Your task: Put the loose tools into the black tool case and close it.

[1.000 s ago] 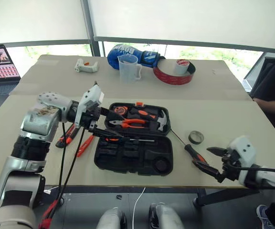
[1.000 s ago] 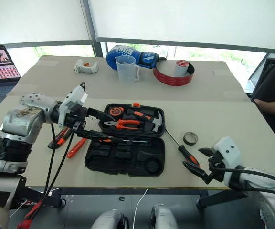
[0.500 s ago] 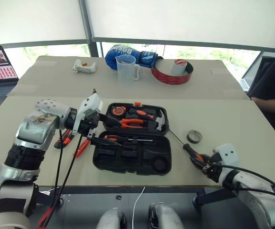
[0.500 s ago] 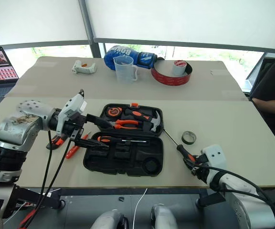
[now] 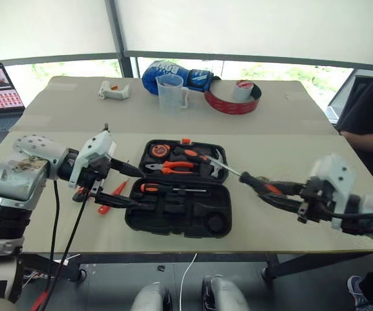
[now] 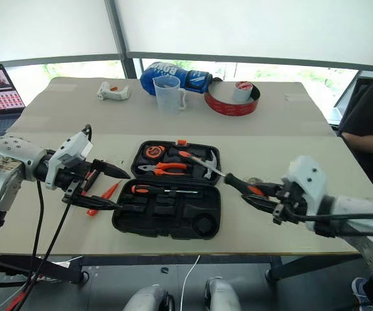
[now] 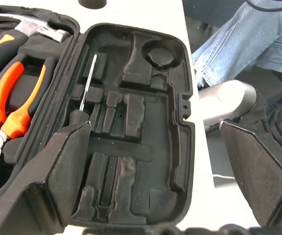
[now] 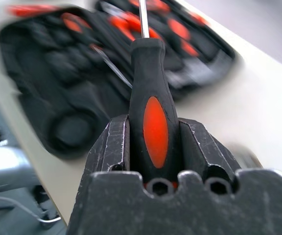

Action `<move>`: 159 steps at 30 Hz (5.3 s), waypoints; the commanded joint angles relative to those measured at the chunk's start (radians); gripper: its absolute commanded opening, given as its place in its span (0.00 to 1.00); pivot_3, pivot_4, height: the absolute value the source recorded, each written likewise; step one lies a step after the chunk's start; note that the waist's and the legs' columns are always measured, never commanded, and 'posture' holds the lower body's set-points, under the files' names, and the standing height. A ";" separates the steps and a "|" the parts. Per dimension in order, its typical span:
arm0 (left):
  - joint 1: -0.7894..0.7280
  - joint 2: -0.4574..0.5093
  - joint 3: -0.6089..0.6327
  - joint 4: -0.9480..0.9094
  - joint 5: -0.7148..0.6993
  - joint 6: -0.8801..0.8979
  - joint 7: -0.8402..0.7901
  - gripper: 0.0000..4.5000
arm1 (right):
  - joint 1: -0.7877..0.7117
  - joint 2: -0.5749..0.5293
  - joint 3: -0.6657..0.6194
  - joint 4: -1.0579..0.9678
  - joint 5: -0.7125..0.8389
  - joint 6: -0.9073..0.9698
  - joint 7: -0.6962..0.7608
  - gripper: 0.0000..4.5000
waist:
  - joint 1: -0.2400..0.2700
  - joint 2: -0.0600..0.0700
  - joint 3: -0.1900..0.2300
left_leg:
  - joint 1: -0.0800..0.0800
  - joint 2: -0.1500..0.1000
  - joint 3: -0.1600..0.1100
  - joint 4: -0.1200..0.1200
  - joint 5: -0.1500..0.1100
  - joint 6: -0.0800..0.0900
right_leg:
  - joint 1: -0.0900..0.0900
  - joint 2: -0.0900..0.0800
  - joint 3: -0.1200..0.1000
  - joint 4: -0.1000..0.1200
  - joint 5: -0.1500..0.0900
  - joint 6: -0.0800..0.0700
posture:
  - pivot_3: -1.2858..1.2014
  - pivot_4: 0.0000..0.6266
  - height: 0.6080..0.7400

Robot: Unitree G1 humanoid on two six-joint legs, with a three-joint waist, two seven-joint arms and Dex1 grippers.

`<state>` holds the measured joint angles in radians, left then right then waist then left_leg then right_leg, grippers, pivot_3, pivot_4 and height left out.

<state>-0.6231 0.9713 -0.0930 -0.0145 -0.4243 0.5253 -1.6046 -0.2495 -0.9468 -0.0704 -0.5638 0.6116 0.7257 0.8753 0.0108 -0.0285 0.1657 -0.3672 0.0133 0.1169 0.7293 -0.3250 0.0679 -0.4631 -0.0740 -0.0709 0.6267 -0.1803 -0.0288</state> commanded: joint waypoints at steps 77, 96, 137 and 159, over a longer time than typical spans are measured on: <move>0.002 -0.026 0.008 0.021 0.042 -0.075 0.081 1.00 | -0.340 0.374 0.586 0.501 -0.632 -0.295 0.143 0.01 | -0.012 0.000 0.000 | -0.010 -0.002 0.001 0.017 0.001 -0.001 | -0.007 -0.002 -0.006 0.015 -0.003 -0.001 | 0.52 0.24 0.80; 0.841 -0.097 0.755 -0.231 0.033 0.106 0.547 1.00 | -0.364 0.346 0.122 0.156 -0.069 -0.063 0.231 0.87 | -0.023 0.001 0.000 | -0.004 0.000 0.001 0.004 0.000 -0.004 | -0.009 -0.009 -0.004 0.013 -0.001 -0.012 | 0.52 0.24 0.80; 0.239 -0.111 0.196 -0.047 0.019 0.453 0.844 0.10 | -0.173 0.183 0.093 -0.072 0.033 0.005 0.067 1.00 | 0.011 0.001 0.000 | 0.000 0.000 -0.004 0.000 0.004 -0.010 | -0.001 -0.018 -0.022 0.013 -0.005 -0.010 | 0.52 0.24 0.80; -0.193 -0.118 -0.303 0.180 0.284 -0.276 0.018 0.10 | -0.033 0.130 0.058 -0.158 0.035 -0.016 0.003 1.00 | 0.010 -0.003 0.004 | -0.007 0.001 -0.003 0.001 0.004 -0.008 | -0.003 -0.004 -0.024 0.004 -0.004 -0.009 | 0.52 0.24 0.80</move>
<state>-0.7865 0.8611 -0.3806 0.1371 -0.1775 0.2893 -1.5695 -0.2899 -0.8128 0.0266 -0.6768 0.6413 0.7258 0.8997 0.0208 -0.0318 0.1696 -0.3743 0.0142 0.1135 0.7303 -0.3215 0.0602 -0.4658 -0.0776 -0.0948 0.6308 -0.1848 -0.0375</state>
